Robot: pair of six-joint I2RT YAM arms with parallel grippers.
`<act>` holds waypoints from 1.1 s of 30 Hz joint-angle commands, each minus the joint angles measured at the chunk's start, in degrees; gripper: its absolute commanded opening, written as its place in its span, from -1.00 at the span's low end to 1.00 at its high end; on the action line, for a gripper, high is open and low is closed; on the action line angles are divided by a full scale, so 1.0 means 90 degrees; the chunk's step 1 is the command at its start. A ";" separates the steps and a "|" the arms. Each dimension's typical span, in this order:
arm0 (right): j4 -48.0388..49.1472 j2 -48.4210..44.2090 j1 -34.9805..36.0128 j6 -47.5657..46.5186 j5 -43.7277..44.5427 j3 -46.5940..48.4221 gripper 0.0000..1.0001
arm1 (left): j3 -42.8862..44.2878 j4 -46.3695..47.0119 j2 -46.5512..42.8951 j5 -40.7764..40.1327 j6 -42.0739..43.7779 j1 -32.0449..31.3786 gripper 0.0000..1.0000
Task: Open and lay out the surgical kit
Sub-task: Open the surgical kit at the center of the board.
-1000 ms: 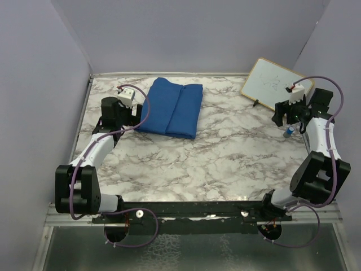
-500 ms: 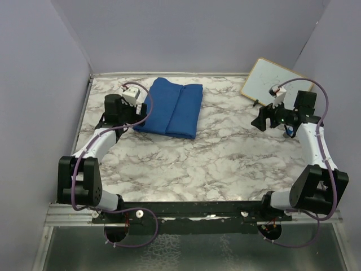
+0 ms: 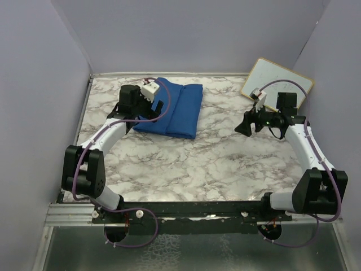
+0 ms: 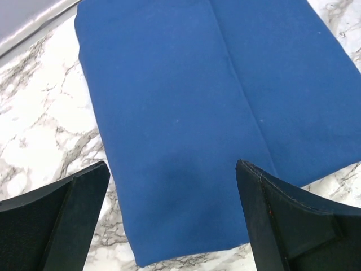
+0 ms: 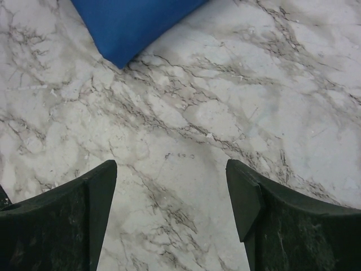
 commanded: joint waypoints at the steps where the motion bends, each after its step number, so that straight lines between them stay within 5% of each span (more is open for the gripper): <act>1: 0.0003 0.0051 0.0269 0.0264 -0.0166 0.0201 0.56 | 0.0395 -0.0124 0.0285 -0.0010 0.0413 -0.0237 0.96; 12: 0.0415 0.0295 0.0683 0.0447 0.0123 0.0030 0.52 | 0.1254 -0.0016 0.1202 -0.0428 -0.0703 -0.0285 0.96; 19: 0.1696 0.0461 0.0989 0.1373 -0.0028 -0.0031 0.52 | 0.1757 -0.0015 0.1856 -0.0253 -0.1415 0.0253 0.96; 28: 0.3548 0.1612 0.1939 0.2886 0.0068 0.0424 0.59 | 0.2328 0.0038 0.2664 -0.0151 -0.2220 0.0638 0.93; 33: 0.3689 0.2588 0.2539 0.3260 0.0644 0.1067 0.60 | 0.2220 0.0153 0.2813 -0.0106 -0.2593 0.0688 0.93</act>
